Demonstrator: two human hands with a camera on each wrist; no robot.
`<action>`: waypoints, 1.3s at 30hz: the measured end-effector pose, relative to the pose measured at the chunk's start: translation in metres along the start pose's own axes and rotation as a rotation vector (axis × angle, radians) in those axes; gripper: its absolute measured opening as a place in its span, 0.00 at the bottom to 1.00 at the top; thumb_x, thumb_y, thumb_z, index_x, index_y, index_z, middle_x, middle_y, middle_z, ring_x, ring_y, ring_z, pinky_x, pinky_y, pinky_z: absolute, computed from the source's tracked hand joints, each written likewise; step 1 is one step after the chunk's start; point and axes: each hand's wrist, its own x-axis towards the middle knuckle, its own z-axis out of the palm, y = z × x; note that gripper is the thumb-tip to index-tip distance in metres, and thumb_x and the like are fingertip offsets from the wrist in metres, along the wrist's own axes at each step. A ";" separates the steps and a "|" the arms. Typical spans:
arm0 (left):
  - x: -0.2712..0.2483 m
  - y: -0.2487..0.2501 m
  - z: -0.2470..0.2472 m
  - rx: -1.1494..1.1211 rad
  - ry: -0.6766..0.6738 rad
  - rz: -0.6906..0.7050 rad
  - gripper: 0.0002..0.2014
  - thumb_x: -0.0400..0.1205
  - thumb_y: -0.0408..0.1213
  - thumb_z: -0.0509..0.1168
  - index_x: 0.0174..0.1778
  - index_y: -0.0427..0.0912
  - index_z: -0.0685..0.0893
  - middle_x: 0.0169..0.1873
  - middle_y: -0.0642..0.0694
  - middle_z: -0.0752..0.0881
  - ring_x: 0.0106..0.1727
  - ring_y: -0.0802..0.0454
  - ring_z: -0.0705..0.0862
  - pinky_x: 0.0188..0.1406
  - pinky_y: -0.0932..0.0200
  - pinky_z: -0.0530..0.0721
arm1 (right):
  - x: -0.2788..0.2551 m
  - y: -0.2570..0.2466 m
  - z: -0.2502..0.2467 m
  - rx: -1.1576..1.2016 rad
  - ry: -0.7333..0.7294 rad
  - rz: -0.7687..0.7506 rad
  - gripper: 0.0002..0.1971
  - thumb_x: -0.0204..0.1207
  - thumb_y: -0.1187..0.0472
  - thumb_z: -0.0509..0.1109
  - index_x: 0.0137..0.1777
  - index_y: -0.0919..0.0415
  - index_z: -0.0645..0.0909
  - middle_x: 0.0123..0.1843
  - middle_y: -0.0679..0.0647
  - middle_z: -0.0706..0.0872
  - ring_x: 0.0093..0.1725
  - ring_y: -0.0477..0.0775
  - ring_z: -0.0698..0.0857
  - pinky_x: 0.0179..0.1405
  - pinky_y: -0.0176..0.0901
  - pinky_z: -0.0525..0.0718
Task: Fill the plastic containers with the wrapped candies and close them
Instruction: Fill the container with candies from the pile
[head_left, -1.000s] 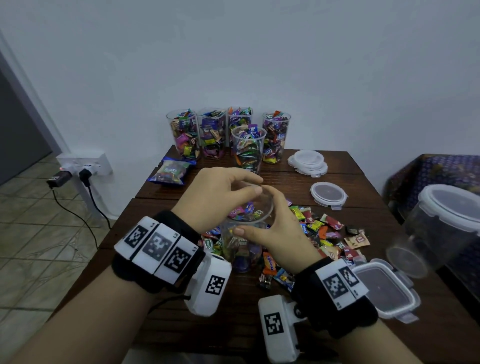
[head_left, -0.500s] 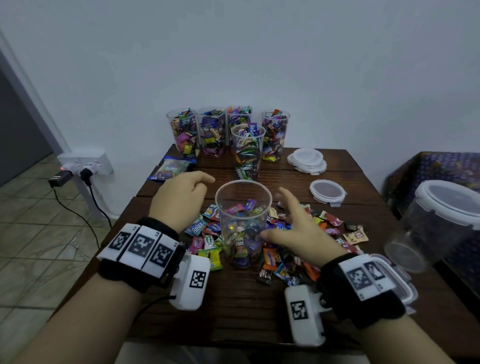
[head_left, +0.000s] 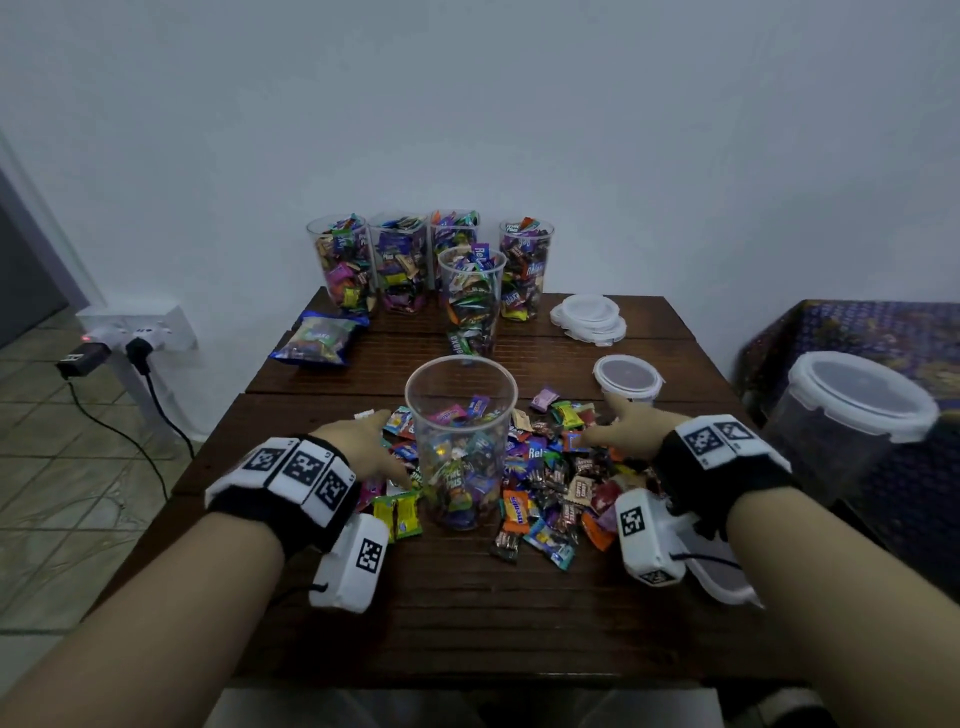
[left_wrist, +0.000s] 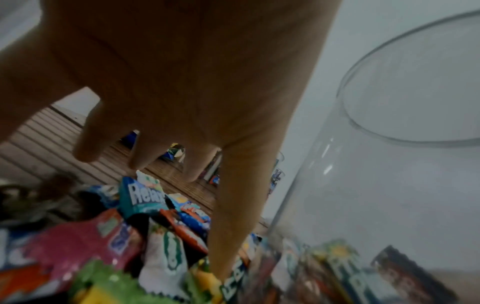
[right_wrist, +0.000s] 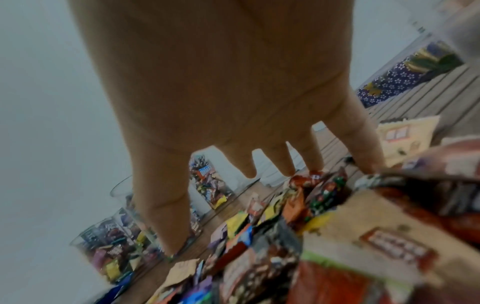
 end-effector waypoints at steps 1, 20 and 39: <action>0.001 0.002 0.000 0.025 -0.023 0.010 0.48 0.75 0.51 0.73 0.84 0.51 0.50 0.78 0.43 0.68 0.71 0.43 0.75 0.65 0.51 0.78 | 0.000 -0.005 0.001 -0.032 -0.033 -0.004 0.47 0.73 0.43 0.71 0.84 0.58 0.49 0.81 0.58 0.65 0.76 0.60 0.69 0.71 0.47 0.69; 0.010 0.018 0.012 0.314 0.172 0.119 0.07 0.79 0.43 0.66 0.46 0.43 0.82 0.43 0.45 0.85 0.44 0.47 0.83 0.45 0.55 0.82 | -0.009 -0.054 0.025 -0.596 -0.058 -0.250 0.23 0.78 0.56 0.70 0.73 0.52 0.75 0.68 0.56 0.81 0.66 0.58 0.79 0.59 0.45 0.78; 0.005 0.002 0.001 0.012 0.383 0.080 0.09 0.80 0.38 0.66 0.53 0.40 0.88 0.45 0.41 0.88 0.47 0.44 0.84 0.39 0.57 0.78 | -0.009 -0.037 0.011 0.074 0.126 -0.259 0.05 0.76 0.66 0.70 0.48 0.64 0.87 0.45 0.63 0.87 0.40 0.58 0.84 0.44 0.49 0.85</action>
